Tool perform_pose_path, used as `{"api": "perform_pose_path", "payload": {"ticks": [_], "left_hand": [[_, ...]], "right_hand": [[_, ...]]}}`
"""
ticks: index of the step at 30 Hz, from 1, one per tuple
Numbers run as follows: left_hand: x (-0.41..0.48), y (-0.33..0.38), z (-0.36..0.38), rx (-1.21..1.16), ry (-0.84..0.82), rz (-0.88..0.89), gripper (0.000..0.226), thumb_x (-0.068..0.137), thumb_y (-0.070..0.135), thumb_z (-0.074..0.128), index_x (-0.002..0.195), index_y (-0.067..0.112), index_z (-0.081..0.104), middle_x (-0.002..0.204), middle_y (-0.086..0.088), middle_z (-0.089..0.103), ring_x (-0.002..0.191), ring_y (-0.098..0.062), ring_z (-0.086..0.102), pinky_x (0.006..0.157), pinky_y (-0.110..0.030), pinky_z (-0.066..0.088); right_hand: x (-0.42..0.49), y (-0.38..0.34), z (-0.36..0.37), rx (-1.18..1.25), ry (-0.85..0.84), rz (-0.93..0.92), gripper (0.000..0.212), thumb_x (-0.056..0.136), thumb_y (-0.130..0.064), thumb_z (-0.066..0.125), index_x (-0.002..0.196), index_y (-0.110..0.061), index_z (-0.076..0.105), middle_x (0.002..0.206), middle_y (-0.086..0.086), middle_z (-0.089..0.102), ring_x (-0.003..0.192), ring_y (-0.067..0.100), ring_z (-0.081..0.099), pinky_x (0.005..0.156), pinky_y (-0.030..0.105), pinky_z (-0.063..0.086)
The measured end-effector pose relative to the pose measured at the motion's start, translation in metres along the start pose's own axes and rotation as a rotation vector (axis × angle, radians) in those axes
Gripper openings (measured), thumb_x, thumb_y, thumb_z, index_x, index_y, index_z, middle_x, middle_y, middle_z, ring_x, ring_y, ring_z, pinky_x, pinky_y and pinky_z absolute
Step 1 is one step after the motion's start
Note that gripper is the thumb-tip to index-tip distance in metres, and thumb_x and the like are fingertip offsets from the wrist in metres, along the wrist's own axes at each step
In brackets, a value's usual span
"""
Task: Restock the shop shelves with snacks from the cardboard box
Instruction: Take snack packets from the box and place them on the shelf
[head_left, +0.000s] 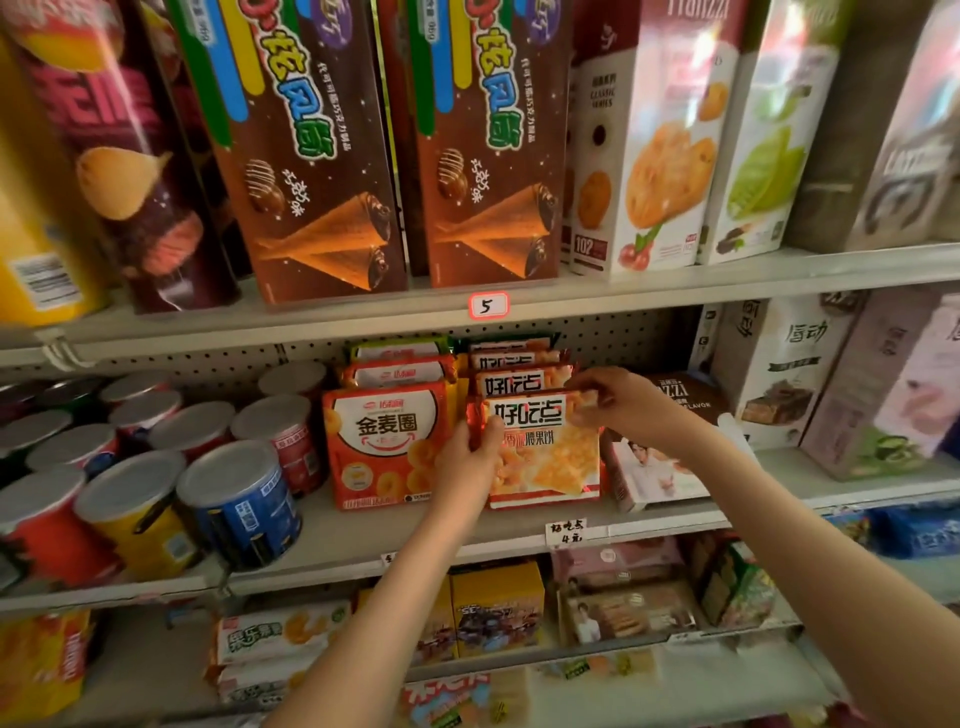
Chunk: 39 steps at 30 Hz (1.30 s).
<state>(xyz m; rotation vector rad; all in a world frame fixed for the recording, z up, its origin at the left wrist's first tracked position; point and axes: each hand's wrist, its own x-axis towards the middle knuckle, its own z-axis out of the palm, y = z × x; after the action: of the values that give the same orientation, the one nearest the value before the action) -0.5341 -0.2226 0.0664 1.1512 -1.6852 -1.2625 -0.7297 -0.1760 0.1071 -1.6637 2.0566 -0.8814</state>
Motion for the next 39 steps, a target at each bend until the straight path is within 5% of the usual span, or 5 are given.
{"api": "perform_pose_path", "payload": {"ticks": [5,10,14,26,39], "left_hand": [[0.015,0.001,-0.004,0.302,-0.035,0.036,0.045,0.099,0.043,0.037,0.132,0.016,0.051,0.13,-0.001,0.059,0.118,-0.019,0.056,0.083,-0.019,0.038],[0.024,-0.006,0.006,0.568,0.004,0.025,0.039,0.1,0.042,0.036,0.113,0.014,0.06,0.109,-0.002,0.068,0.083,-0.012,0.061,0.061,-0.018,0.042],[0.025,-0.008,0.011,0.778,0.125,0.096,0.039,0.1,0.042,0.035,0.099,0.013,0.062,0.094,0.0,0.069,0.083,-0.018,0.066,0.063,-0.024,0.046],[0.032,-0.007,0.031,0.725,0.16,0.002,0.03,0.101,0.018,0.036,0.128,0.006,0.039,0.12,-0.009,0.058,0.106,-0.024,0.061,0.085,-0.035,0.054],[0.032,0.0,0.033,0.846,0.171,0.027,0.036,0.1,0.013,0.035,0.135,0.007,0.032,0.126,-0.011,0.054,0.108,-0.026,0.059,0.081,-0.033,0.052]], "right_hand": [[0.018,0.006,0.005,-0.183,-0.008,-0.071,0.035,0.084,-0.022,0.066,0.118,-0.017,0.058,0.118,0.002,0.052,0.1,0.014,0.05,0.081,0.021,0.036],[0.023,0.012,0.009,-0.171,-0.015,-0.075,0.043,0.086,-0.018,0.065,0.127,-0.016,0.053,0.131,0.006,0.046,0.118,0.022,0.048,0.092,0.021,0.034],[0.025,0.015,0.014,-0.152,0.01,-0.078,0.045,0.088,-0.015,0.062,0.131,-0.015,0.048,0.132,0.006,0.044,0.119,0.024,0.049,0.096,0.027,0.04],[0.029,0.032,0.026,-0.336,0.104,-0.123,0.045,0.095,-0.032,0.05,0.137,-0.022,0.04,0.135,0.002,0.044,0.13,0.024,0.037,0.112,0.046,0.016],[0.022,0.033,0.04,-0.448,0.167,-0.068,0.061,0.098,-0.037,0.038,0.15,-0.024,0.01,0.154,0.004,0.02,0.143,0.025,0.014,0.115,0.048,0.005]]}}
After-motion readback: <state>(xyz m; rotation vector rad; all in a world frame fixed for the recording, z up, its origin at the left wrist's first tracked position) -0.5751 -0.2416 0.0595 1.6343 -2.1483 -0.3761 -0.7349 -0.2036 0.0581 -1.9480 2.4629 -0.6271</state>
